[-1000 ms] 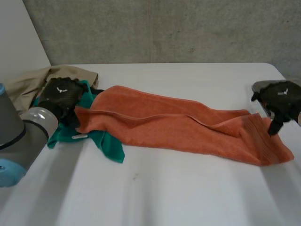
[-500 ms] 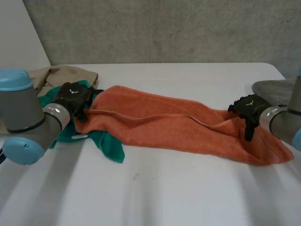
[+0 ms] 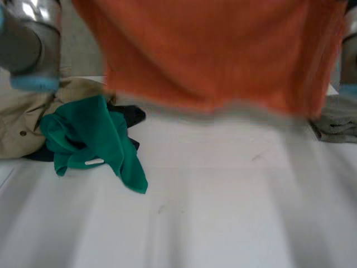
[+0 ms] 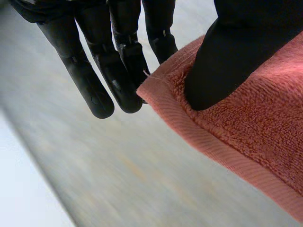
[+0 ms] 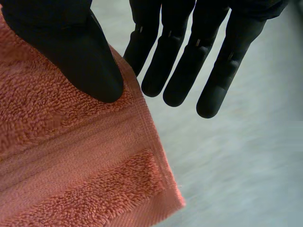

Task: Fold the laundry.

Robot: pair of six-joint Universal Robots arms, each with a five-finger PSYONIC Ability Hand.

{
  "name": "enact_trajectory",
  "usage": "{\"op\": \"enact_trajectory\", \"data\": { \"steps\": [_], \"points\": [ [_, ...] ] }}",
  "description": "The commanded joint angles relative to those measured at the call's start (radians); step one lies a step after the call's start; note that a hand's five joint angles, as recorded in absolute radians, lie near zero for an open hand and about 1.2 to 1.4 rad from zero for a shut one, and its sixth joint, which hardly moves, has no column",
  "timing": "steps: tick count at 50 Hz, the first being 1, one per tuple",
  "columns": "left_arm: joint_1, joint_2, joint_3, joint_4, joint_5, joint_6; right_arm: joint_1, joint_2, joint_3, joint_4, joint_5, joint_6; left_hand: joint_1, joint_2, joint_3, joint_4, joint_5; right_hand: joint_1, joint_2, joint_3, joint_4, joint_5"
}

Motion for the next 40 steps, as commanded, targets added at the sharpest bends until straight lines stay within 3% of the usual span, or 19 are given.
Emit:
{"op": "enact_trajectory", "data": {
  "steps": [1, 8, 14, 22, 29, 36, 40],
  "points": [
    [0.015, 0.055, 0.027, 0.073, -0.008, -0.066, -0.011, -0.022, -0.06, -0.001, 0.01, 0.046, 0.233, 0.199, 0.204, 0.197, 0.239, 0.263, 0.219, 0.21, 0.202, 0.245],
    [0.043, 0.084, -0.183, 0.032, -0.008, -0.109, -0.011, -0.045, 0.072, 0.138, -0.041, 0.08, 0.233, 0.199, 0.204, 0.197, 0.239, 0.263, 0.219, 0.21, 0.202, 0.245],
    [0.037, 0.073, -0.479, 0.085, 0.05, -0.144, 0.0, -0.049, 0.296, 0.192, -0.12, 0.071, 0.233, 0.199, 0.204, 0.197, 0.239, 0.263, 0.219, 0.21, 0.202, 0.245],
    [0.026, 0.004, -0.721, 0.101, 0.111, -0.125, -0.009, 0.021, 0.429, 0.286, -0.131, 0.005, 0.233, 0.199, 0.204, 0.197, 0.239, 0.263, 0.219, 0.21, 0.202, 0.245],
    [0.026, 0.136, -0.922, -0.088, 0.116, -0.06, -0.035, 0.014, 0.482, 0.583, -0.133, -0.087, 0.233, 0.199, 0.204, 0.197, 0.239, 0.263, 0.219, 0.21, 0.202, 0.245],
    [0.057, 0.365, -1.087, -0.365, 0.156, 0.067, -0.106, -0.173, 0.62, 0.882, -0.128, -0.184, 0.233, 0.199, 0.204, 0.197, 0.239, 0.263, 0.219, 0.21, 0.202, 0.245],
    [0.087, 0.513, -1.174, -0.611, 0.182, 0.188, -0.181, -0.337, 0.741, 1.049, -0.121, -0.326, 0.233, 0.199, 0.204, 0.197, 0.239, 0.263, 0.219, 0.21, 0.202, 0.245]
  ]
}}
